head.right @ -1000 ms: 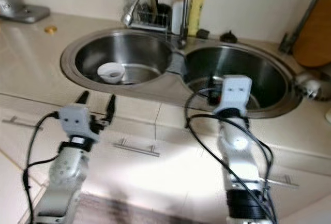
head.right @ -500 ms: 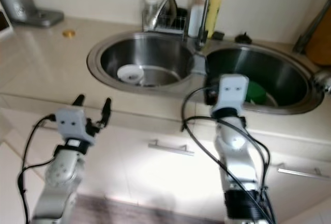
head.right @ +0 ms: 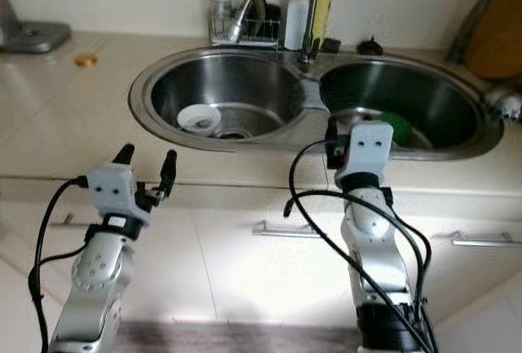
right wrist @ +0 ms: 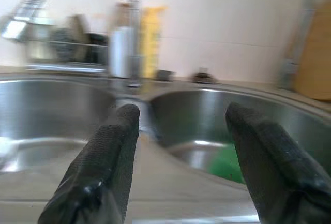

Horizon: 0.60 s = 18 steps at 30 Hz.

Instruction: Kitchen organization

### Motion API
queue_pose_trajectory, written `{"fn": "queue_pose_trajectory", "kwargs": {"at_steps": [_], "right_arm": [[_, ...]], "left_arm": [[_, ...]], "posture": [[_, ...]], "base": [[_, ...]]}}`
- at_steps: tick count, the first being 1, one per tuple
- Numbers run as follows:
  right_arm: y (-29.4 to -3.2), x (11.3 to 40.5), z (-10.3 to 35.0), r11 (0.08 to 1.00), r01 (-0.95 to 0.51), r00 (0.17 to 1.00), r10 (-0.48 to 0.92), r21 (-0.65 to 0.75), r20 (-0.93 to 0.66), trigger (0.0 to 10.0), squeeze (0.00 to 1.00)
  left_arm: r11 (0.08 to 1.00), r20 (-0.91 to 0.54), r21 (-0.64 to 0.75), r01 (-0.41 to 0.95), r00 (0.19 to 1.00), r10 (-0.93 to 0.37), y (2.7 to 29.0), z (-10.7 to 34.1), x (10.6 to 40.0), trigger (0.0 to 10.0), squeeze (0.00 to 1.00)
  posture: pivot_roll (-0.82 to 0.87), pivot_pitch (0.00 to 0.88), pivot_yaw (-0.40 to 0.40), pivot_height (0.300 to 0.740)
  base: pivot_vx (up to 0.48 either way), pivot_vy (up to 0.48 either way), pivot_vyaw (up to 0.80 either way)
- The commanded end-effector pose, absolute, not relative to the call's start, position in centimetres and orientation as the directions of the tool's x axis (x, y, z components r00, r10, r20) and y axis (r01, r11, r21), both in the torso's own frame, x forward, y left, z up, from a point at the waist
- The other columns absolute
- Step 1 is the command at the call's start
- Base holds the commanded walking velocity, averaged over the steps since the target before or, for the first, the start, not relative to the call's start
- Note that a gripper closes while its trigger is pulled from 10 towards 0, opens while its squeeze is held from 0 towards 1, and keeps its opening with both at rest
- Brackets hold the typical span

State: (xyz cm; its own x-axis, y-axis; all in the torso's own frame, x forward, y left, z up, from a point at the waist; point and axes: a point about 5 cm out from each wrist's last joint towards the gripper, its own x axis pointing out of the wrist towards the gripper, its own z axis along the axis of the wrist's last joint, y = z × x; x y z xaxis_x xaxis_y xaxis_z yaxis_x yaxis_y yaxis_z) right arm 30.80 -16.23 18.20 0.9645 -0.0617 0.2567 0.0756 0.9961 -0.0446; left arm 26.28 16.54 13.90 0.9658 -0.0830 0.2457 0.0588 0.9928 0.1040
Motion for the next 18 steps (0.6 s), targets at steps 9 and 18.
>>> {"fn": "queue_pose_trajectory", "kwargs": {"at_steps": [9,18], "right_arm": [[-17.0,30.3,18.4,0.992,0.114,0.958,-0.097,-0.05,0.268,10.0,0.0],[-17.3,28.8,18.3,0.984,0.169,0.94,-0.142,-0.061,0.31,10.0,0.0]], "left_arm": [[0.99,0.266,0.112,0.08,0.958,-0.108,15.8,14.3,26.3,10.0,0.0],[0.987,0.282,0.136,0.082,0.952,-0.118,15.6,14.4,26.3,10.0,0.0]], "posture": [[0.09,0.0,-0.041,0.74],[0.09,0.0,-0.044,0.74]], "base": [[0.0,0.0,-0.8],[0.0,0.0,-0.79]]}}
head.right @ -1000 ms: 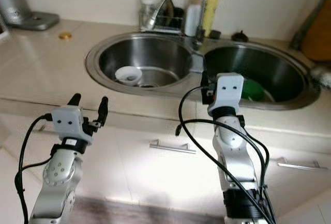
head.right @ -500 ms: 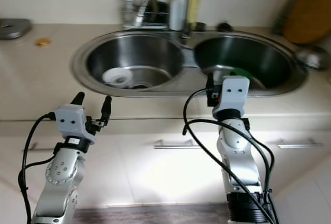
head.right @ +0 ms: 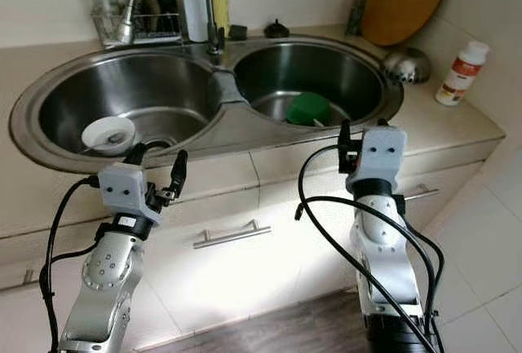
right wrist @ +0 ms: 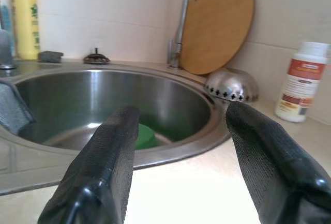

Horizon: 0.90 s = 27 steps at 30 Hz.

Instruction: Kitchen organization

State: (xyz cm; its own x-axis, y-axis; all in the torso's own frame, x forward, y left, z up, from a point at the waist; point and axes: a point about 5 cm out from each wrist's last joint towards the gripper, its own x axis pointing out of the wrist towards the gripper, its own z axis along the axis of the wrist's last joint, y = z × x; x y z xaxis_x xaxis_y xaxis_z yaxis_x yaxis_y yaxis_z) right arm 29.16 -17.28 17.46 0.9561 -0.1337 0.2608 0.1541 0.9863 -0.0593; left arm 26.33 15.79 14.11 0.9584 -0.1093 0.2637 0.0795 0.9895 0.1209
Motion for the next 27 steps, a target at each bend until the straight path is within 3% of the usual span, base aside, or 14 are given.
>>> {"fn": "queue_pose_trajectory", "kwargs": {"at_steps": [1,15,22,27], "right_arm": [[-17.2,28.6,18.4,0.984,0.169,0.937,-0.141,-0.06,0.319,10.0,0.0],[-16.6,28.0,18.8,0.985,0.16,0.924,-0.126,-0.066,0.362,10.0,0.0],[-16.5,28.0,18.9,0.984,0.166,0.918,-0.128,-0.071,0.375,10.0,0.0],[-16.4,28.0,19.0,0.983,0.166,0.916,-0.126,-0.074,0.38,10.0,0.0]], "left_arm": [[0.987,0.287,0.141,0.081,0.951,-0.119,15.6,14.5,26.3,10.0,0.0],[0.976,0.325,0.195,0.1,0.932,-0.16,15.1,15.0,26.1,10.0,0.0],[0.928,0.437,0.366,0.066,0.869,-0.233,14.4,16.8,25.5,10.0,0.0],[0.928,0.427,0.36,0.098,0.867,-0.257,14.0,16.6,25.4,10.0,0.0]], "posture": [[0.09,0.0,-0.044,0.74],[0.09,0.0,-0.043,0.74],[0.1,0.0,-0.041,0.74],[0.09,0.0,-0.039,0.74]], "base": [[0.0,0.0,-0.79],[0.0,0.0,-0.79],[0.0,0.0,-0.79],[0.0,0.0,-0.79]]}}
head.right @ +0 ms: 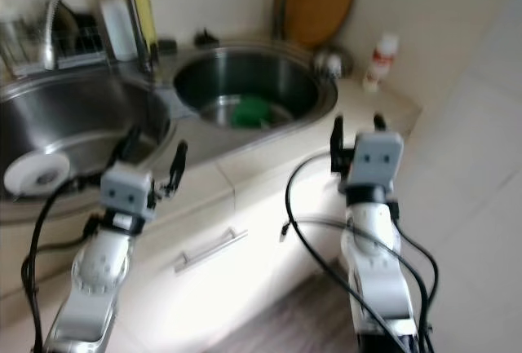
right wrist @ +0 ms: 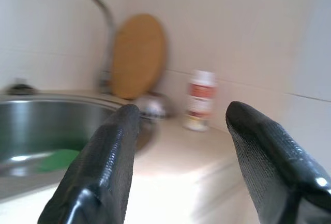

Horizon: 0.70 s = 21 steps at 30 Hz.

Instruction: Kitchen organization

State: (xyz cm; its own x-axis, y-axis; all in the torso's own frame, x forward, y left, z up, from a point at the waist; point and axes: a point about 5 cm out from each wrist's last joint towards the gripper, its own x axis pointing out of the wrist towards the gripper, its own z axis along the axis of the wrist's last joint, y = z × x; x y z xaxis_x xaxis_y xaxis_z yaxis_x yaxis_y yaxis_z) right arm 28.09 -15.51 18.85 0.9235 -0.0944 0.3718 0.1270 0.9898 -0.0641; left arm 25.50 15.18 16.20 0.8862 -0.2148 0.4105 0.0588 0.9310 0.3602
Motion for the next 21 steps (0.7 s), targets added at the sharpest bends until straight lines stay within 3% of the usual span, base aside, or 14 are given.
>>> {"fn": "queue_pose_trajectory", "kwargs": {"at_steps": [1,6,17,21], "right_arm": [[-16.34,27.95,19.01,0.983,0.166,0.915,-0.125,-0.077,0.384,10.0,0.0],[-16.34,28.0,19.03,0.982,0.17,0.914,-0.126,-0.081,0.385,10.0,0.0],[-16.31,28.19,18.91,0.98,0.174,0.917,-0.128,-0.091,0.379,10.0,0.0],[-16.43,28.17,18.79,0.98,0.18,0.918,-0.134,-0.091,0.373,10.0,0.0]], "left_arm": [[0.926,0.421,0.362,0.108,0.867,-0.266,13.83,16.44,25.37,10.0,0.0],[0.923,0.419,0.368,0.113,0.866,-0.273,13.7,16.29,25.35,10.0,0.0],[0.928,0.408,0.351,0.127,0.871,-0.273,13.72,16.03,25.38,10.0,0.0],[0.941,0.396,0.318,0.121,0.884,-0.247,13.94,15.81,25.53,10.0,0.0]], "posture": [[0.09,0.0,-0.039,0.74],[0.09,0.0,-0.039,0.74],[0.09,0.0,-0.04,0.74],[0.09,0.0,-0.038,0.74]], "base": [[0.0,0.0,-0.79],[0.0,-0.096,-0.79],[0.0,-0.455,-0.79],[0.0,0.0,-0.79]]}}
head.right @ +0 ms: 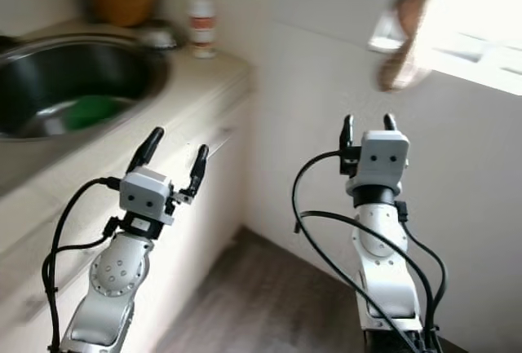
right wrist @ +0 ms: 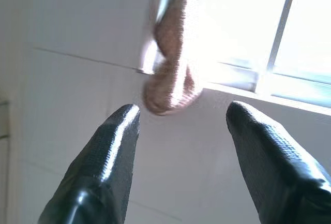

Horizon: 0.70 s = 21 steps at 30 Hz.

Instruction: Kitchen organization

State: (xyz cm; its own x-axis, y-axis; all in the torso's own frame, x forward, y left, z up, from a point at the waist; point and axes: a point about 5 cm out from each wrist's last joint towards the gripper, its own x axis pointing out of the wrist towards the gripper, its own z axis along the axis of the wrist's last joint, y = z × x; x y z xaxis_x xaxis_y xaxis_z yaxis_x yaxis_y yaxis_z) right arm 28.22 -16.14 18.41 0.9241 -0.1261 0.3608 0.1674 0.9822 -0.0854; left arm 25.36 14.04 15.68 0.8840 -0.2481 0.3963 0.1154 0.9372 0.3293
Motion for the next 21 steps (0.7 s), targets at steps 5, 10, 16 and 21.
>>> {"fn": "queue_pose_trajectory", "kwargs": {"at_steps": [5,10,16,21], "right_arm": [[-16.66,28.21,18.61,0.978,0.189,0.921,-0.144,-0.091,0.363,10.0,0.0],[-16.71,28.19,18.57,0.977,0.192,0.921,-0.147,-0.094,0.36,10.0,0.0],[-16.88,28.2,18.4,0.975,0.201,0.924,-0.156,-0.098,0.348,10.0,0.0],[-17.04,28.13,18.27,0.971,0.21,0.926,-0.162,-0.109,0.34,10.0,0.0]], "left_arm": [[0.944,0.39,0.305,0.123,0.888,-0.242,14.02,15.66,25.55,10.0,0.0],[0.95,0.38,0.286,0.123,0.896,-0.231,14.14,15.51,25.63,10.0,0.0],[0.952,0.361,0.277,0.132,0.904,-0.231,14.24,15.25,25.67,10.0,0.0],[0.95,0.352,0.276,0.145,0.905,-0.24,14.14,15.12,25.7,10.0,0.0]], "posture": [[0.09,0.0,-0.037,0.74],[0.09,0.0,-0.038,0.74],[0.08,0.0,-0.037,0.74],[0.08,0.0,-0.034,0.74]], "base": [[0.0,0.0,-0.79],[0.0,0.0,-0.78],[0.0,0.0,-0.78],[0.0,0.0,-0.78]]}}
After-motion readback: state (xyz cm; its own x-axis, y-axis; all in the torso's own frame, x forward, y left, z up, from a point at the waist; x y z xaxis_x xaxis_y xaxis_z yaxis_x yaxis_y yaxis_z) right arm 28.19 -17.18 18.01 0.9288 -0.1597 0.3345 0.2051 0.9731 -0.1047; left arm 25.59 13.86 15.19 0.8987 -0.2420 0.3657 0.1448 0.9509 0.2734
